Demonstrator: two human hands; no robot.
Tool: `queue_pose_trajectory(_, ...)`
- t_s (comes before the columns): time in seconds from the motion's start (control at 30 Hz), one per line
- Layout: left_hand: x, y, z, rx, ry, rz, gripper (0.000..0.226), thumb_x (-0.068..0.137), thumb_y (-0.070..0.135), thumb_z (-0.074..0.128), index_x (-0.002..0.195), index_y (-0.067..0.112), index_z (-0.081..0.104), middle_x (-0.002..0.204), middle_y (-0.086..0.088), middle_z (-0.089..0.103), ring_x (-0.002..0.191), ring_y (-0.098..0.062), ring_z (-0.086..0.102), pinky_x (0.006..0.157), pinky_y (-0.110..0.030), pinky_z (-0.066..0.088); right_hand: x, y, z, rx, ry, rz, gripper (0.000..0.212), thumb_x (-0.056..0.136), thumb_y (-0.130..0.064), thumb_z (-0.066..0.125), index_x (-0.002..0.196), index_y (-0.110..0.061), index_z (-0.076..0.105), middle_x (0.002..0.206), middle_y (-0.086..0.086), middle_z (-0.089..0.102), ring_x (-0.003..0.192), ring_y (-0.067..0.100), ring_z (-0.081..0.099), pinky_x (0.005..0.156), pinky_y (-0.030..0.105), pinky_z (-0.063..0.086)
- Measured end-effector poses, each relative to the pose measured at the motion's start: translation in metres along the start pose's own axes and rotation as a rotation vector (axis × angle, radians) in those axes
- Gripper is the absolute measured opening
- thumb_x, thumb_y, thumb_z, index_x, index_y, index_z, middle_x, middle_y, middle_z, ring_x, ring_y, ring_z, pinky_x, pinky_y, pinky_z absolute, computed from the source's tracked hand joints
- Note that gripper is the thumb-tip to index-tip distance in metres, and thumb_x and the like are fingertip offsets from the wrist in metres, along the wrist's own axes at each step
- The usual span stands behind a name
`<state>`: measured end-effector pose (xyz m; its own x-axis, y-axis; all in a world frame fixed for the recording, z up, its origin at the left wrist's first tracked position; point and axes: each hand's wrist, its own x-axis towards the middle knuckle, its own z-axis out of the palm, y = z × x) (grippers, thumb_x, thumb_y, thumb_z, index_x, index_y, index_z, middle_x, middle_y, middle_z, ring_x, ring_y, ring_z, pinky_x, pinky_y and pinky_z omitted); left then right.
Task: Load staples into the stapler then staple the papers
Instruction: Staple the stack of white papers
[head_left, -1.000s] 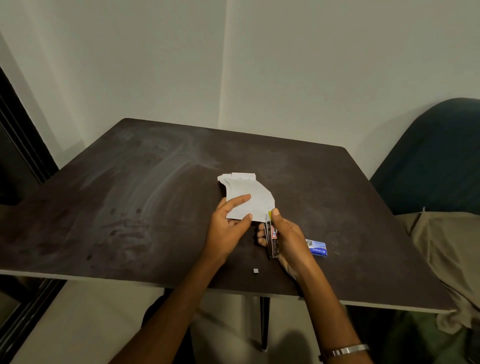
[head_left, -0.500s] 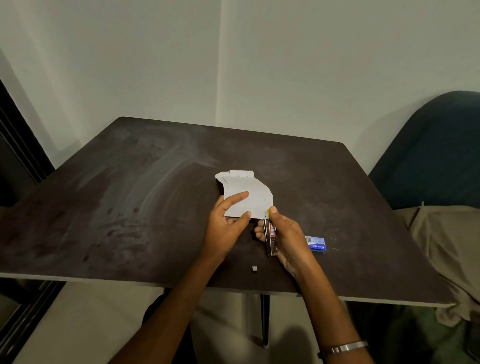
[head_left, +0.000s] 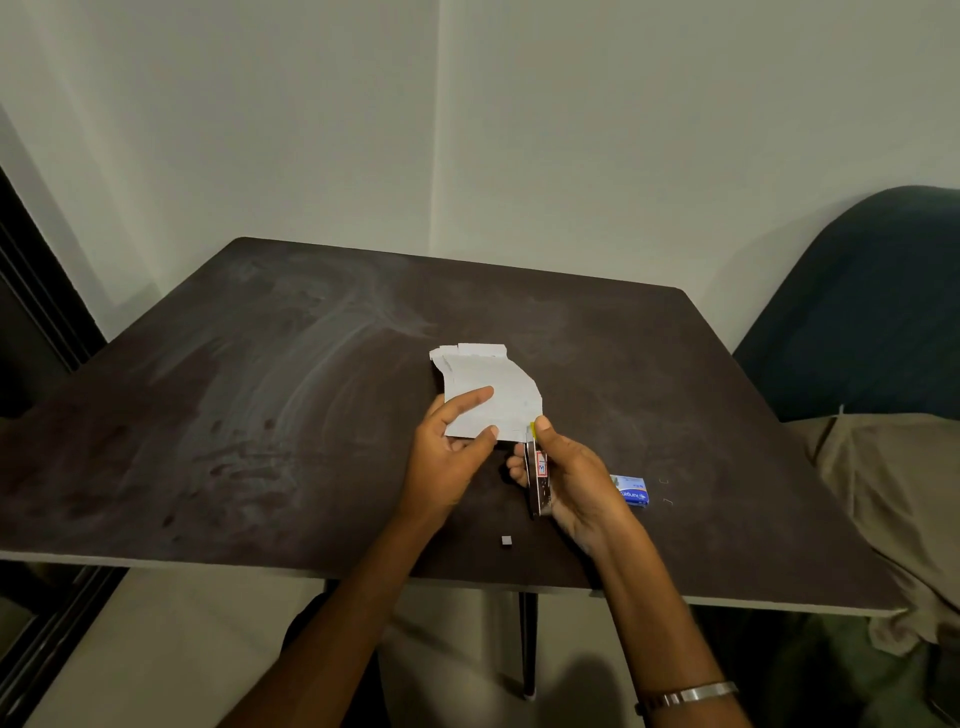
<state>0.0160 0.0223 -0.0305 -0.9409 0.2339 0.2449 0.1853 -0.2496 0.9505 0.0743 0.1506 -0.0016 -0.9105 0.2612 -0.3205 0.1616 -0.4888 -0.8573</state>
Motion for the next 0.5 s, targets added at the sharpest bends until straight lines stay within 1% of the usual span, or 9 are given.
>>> queue_pose_trajectory(0.1,-0.0005,0.0013,0.0007,0.018,-0.003,0.002,0.038,0.085,-0.004,0.063,0.119,0.013,0.065,0.127,0.005,0.057,0.117,-0.013,0.06,0.093,-0.034,0.056,-0.0027,-0.002,-0.0025,0.04,-0.025,0.03,0.041,0.091,-0.032,0.058,0.103,0.007,0.062,0.076,0.013,0.065,0.067,0.02,0.066,0.064,0.028,0.061)
queue_pose_trajectory(0.23,-0.0011,0.0017,0.0007,0.018,-0.008,-0.009,0.039,0.085,-0.005,0.063,0.118,0.015,0.065,0.127,0.006,0.056,0.117,-0.013,0.06,0.093,-0.036,0.056,-0.0041,0.0005,-0.0046,0.052,-0.044,0.03,0.048,0.091,-0.035,0.056,0.11,0.01,0.06,0.084,0.017,0.065,0.07,0.021,0.068,0.065,0.028,0.06)
queue_pose_trajectory(0.4,-0.0014,0.0017,0.0007,0.018,-0.004,0.0,0.038,0.085,-0.005,0.063,0.118,0.014,0.066,0.128,0.004,0.057,0.118,-0.015,0.06,0.092,-0.04,0.056,-0.0045,0.0014,-0.0044,0.012,-0.053,0.002,0.044,0.091,-0.036,0.056,0.099,0.007,0.063,0.077,0.013,0.065,0.067,0.019,0.066,0.066,0.027,0.059)
queue_pose_trajectory(0.5,-0.0015,0.0013,0.0008,0.015,-0.003,0.002,0.038,0.085,-0.006,0.063,0.118,0.013,0.066,0.127,0.003,0.057,0.117,-0.014,0.061,0.094,-0.042,0.055,-0.0023,0.0043,-0.0029,-0.019,-0.011,-0.027,0.037,0.091,-0.034,0.057,0.094,0.003,0.064,0.072,0.011,0.065,0.064,0.018,0.063,0.062,0.025,0.056)
